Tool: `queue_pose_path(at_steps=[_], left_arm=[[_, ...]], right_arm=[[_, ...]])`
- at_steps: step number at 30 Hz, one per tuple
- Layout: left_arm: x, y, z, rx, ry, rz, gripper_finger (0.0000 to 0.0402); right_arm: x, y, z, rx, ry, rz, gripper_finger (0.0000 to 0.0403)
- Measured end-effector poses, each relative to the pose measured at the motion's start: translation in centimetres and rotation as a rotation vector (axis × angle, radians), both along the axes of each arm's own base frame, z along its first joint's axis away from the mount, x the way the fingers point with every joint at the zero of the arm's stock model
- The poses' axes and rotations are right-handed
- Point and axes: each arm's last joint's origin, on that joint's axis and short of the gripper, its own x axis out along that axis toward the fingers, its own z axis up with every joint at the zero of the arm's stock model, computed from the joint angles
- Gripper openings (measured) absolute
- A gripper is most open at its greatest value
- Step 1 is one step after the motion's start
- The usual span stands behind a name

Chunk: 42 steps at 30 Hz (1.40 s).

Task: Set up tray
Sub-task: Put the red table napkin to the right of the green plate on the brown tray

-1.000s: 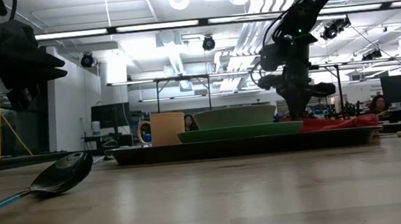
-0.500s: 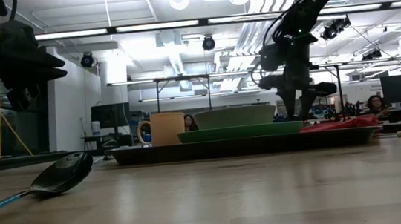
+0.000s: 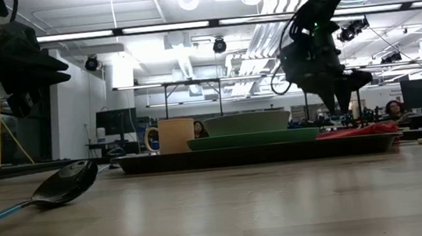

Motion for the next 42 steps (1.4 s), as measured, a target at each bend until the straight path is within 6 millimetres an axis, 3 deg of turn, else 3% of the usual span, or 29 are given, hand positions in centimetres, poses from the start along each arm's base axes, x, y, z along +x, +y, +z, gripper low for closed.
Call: queue_pose_path(at_steps=[15,27,36,42], left_arm=[[0.0,0.0,-0.1,-0.006,0.007,0.000,0.0111],[0.0,-0.1,-0.1,-0.019,0.009,-0.043,0.0111],[0.0,-0.1,-0.3,-0.013,0.031,-0.044,0.0111],[0.0,-0.2,-0.3,-0.017,0.033,-0.068,0.0111]], right_arm=[[4.2,5.9,0.6,-0.107,0.118,0.347,0.0119],[5.3,9.4,1.1,-0.082,0.161,0.424,0.0119],[5.1,13.1,3.8,-0.256,0.151,0.389,0.0119],[4.2,15.5,2.4,-0.241,0.171,0.372,0.0119]])
